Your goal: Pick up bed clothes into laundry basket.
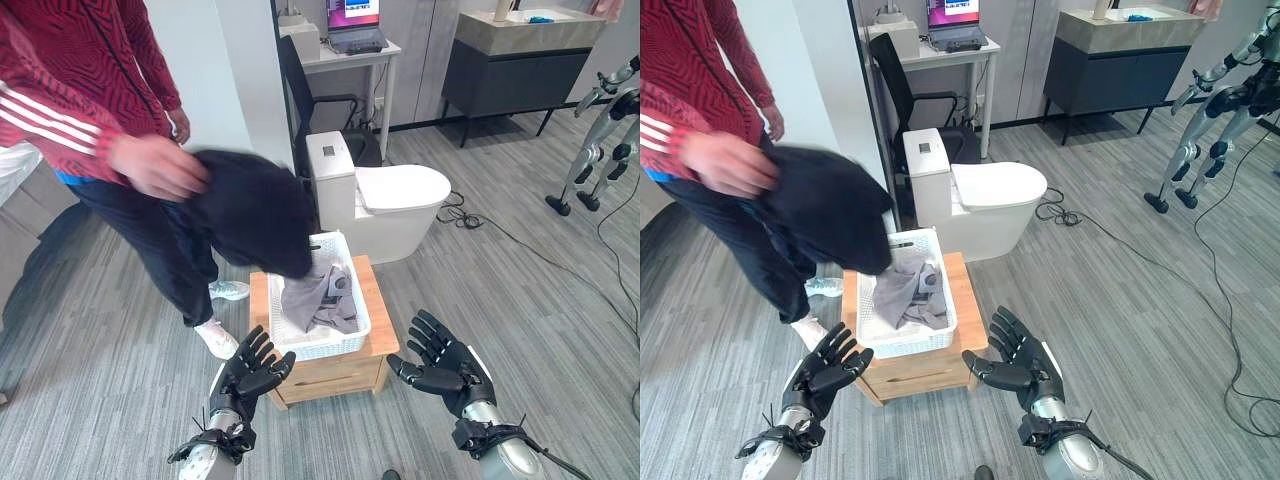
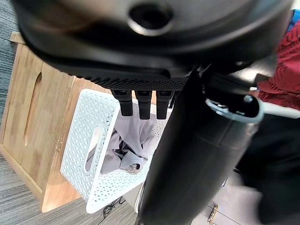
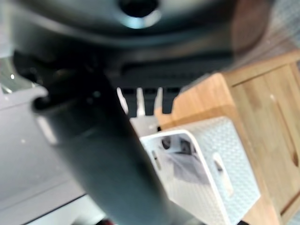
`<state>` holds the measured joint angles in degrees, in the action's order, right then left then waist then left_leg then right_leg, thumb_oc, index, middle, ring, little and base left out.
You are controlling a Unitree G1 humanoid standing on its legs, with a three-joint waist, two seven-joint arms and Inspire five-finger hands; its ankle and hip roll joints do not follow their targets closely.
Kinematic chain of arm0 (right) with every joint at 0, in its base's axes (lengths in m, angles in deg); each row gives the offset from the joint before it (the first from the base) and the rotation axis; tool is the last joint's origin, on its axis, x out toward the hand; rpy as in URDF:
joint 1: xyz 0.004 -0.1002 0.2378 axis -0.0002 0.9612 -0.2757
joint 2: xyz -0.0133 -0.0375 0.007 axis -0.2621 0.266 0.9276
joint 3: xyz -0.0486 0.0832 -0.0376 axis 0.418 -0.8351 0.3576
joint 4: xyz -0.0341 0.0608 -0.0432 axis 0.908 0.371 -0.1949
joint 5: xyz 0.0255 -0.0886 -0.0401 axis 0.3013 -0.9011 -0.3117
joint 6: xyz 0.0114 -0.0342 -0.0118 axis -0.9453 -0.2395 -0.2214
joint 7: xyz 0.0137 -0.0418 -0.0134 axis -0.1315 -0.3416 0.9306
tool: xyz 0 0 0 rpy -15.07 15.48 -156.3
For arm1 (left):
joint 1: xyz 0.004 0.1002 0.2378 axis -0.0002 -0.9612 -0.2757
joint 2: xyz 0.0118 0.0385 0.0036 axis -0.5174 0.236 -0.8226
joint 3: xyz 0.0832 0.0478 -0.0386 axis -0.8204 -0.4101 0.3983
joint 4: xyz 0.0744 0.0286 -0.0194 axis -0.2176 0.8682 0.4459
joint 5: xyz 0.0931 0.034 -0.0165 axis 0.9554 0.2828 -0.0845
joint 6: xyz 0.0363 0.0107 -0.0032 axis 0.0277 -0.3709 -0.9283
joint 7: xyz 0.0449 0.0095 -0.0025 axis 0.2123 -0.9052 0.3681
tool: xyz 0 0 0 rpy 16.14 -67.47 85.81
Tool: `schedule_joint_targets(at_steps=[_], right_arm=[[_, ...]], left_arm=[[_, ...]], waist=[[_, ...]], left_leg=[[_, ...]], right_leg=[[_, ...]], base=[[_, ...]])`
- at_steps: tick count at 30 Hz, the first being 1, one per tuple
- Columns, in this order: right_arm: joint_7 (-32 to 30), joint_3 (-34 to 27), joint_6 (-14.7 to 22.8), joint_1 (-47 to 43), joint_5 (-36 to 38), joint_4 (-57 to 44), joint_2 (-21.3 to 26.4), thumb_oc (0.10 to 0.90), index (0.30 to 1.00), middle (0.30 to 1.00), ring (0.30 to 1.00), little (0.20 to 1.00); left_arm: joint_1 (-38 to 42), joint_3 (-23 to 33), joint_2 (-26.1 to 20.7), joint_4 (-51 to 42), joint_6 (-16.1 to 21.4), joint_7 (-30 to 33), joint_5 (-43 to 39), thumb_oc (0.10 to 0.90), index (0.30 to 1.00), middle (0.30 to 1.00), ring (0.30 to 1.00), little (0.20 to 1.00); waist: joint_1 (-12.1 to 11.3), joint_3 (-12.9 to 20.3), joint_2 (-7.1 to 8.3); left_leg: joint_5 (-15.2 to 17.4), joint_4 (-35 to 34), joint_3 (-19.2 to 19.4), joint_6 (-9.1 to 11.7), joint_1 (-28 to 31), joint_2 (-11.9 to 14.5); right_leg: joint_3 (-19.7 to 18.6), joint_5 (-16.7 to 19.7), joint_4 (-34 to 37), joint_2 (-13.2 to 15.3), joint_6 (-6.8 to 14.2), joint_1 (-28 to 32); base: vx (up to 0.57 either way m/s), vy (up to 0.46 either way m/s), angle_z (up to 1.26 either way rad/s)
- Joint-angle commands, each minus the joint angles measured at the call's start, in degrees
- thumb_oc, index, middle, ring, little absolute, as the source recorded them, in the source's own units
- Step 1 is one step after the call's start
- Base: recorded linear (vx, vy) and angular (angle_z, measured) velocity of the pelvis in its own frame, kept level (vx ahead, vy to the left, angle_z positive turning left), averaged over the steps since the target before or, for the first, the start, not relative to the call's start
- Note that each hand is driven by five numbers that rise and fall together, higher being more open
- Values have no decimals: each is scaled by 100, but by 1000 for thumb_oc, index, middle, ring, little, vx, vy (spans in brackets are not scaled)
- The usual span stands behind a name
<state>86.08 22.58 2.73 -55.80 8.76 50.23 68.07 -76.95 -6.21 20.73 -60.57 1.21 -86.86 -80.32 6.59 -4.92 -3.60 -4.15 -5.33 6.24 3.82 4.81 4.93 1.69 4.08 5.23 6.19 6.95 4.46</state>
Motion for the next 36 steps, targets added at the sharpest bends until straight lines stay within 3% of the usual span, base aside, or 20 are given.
schedule_joint_targets(at_steps=[1,10,12,16,17,18,20,21,23,24,25,26,27,28,29,31,32,33,34,36], right_arm=[[7,-242,668,-513,-26,-609,47,800,900,900,900,900],[-36,-211,794,-852,-273,-785,231,800,900,900,900,900],[1,66,892,-1520,41,-752,377,800,900,900,900,900],[162,462,923,-2265,164,-899,761,800,900,900,900,900],[208,500,886,-2398,152,-894,825,800,900,900,900,900],[209,502,887,-2407,153,-890,825,800,900,900,900,900],[218,555,939,-2417,270,-969,747,800,900,900,900,900],[276,508,967,-2287,489,-1081,674,800,900,900,900,900],[354,382,909,-1712,651,-1148,429,800,900,900,900,900],[355,377,905,-1695,651,-1159,431,800,900,900,900,900],[372,273,891,-1391,673,-1220,370,800,900,900,900,900],[313,-109,960,-808,640,-1243,302,800,900,900,900,900],[364,-70,903,-702,631,-1229,291,800,900,900,900,900],[406,-119,851,-677,641,-1148,314,800,900,900,900,900],[390,-214,822,-564,619,-1087,245,800,900,900,900,900],[391,-219,820,-558,618,-1088,239,800,900,900,900,900],[387,-217,809,-550,587,-1033,180,800,900,900,900,900],[345,-147,820,-641,537,-953,39,800,900,900,900,900],[270,-111,858,-753,535,-960,10,800,900,900,900,900],[264,-134,880,-833,462,-1004,15,800,900,900,900,900]], left_arm=[[528,71,-362,-526,742,-58,-85,800,900,900,900,900],[689,263,-522,-653,896,17,45,800,900,900,900,900],[806,463,-618,-680,1030,152,16,800,900,900,900,900],[872,693,-771,-876,1110,235,176,800,900,900,900,900],[868,806,-782,-870,1113,239,177,800,900,900,900,900],[872,810,-781,-870,1111,239,176,800,900,900,900,900],[907,842,-679,-782,1089,159,20,800,900,900,900,900],[948,834,-690,-743,1079,152,14,800,900,900,900,900],[1163,746,-704,-700,1035,226,94,800,900,900,900,900],[1160,738,-702,-698,1037,228,95,800,900,900,900,900],[1266,680,-684,-634,1025,234,135,800,900,900,900,900],[1577,487,-689,-554,1031,314,383,800,900,900,900,900],[1700,415,-691,-618,1037,220,374,800,900,900,900,900],[1680,408,-723,-664,1016,150,361,800,900,900,900,900],[1668,400,-783,-835,1017,113,398,800,900,900,900,900],[1660,395,-788,-849,1009,119,401,800,900,900,900,900],[1668,372,-802,-890,1018,102,477,800,900,900,900,900],[1837,234,-903,-761,1115,126,659,800,900,900,900,900],[1979,104,-917,-632,1148,199,633,800,900,900,900,900],[1938,131,-894,-534,1132,153,531,800,900,900,900,900]], waist=[[-79,86,171],[-144,53,120],[-433,-194,66],[-837,-662,90],[-852,-762,167],[-844,-754,162],[-666,-711,432],[-589,-638,479],[-278,-368,371],[-265,-374,360],[-97,-274,242],[295,-143,168],[468,-194,101],[500,-208,113],[497,-279,115],[492,-266,137],[473,-342,170],[614,-463,378],[689,-482,388],[510,-478,374]], left_leg=[[344,228,33,42,-142,62],[179,227,-8,153,-198,162],[-266,259,-270,452,-630,316],[-561,714,-893,693,-1215,340],[-355,1036,-874,639,-1165,341],[-363,1047,-884,637,-1195,342],[317,2538,320,377,-849,753],[464,3248,586,380,-635,849],[914,3324,916,433,224,787],[923,3327,896,438,235,798],[1154,3269,1003,519,505,876],[1331,3214,1332,567,695,927],[1732,2358,1622,412,708,797],[1936,1912,1432,222,786,558],[2012,1154,1247,-8,887,196],[1975,1078,1247,-43,909,138],[1914,873,1186,-107,947,-2],[1772,925,907,-241,719,-166],[1701,935,645,-267,535,-167],[1567,939,387,-361,311,-201]], right_leg=[[-125,-1053,-561,12,-55,9],[-36,-1104,-600,-63,-129,12],[153,-1161,-559,-237,-255,-33],[593,-1161,-615,-260,-366,-88],[672,-1135,-730,-185,-376,-186],[679,-1120,-728,-189,-375,-206],[1197,-936,-827,55,-410,-489],[1372,-895,-823,66,-479,-559],[2119,-877,-857,63,-510,-671],[2141,-890,-862,57,-508,-649],[2307,-1014,-891,-23,-488,-665],[2822,-945,-968,187,-455,-932],[2983,-689,-1023,384,-280,-1176],[2857,-398,-968,558,-126,-1358],[2790,47,-997,813,157,-1720],[2772,70,-1011,859,185,-1741],[2670,215,-1140,981,310,-1862],[1321,485,-1522,969,556,-2171],[237,307,-1761,533,606,-2143],[-65,-126,-2201,371,408,-1887]], base=[[-24,-28,-4],[-57,-41,-1],[-415,-187,21],[-367,-183,93],[-254,-84,82],[-386,-139,58],[-483,-251,52],[-419,-254,113],[-276,-108,133],[-98,-10,154],[-271,91,164],[-410,227,162],[-527,327,133],[-555,474,219],[-422,357,190],[-200,195,66],[-361,216,27],[-525,273,44],[-441,206,107],[-221,135,154]])
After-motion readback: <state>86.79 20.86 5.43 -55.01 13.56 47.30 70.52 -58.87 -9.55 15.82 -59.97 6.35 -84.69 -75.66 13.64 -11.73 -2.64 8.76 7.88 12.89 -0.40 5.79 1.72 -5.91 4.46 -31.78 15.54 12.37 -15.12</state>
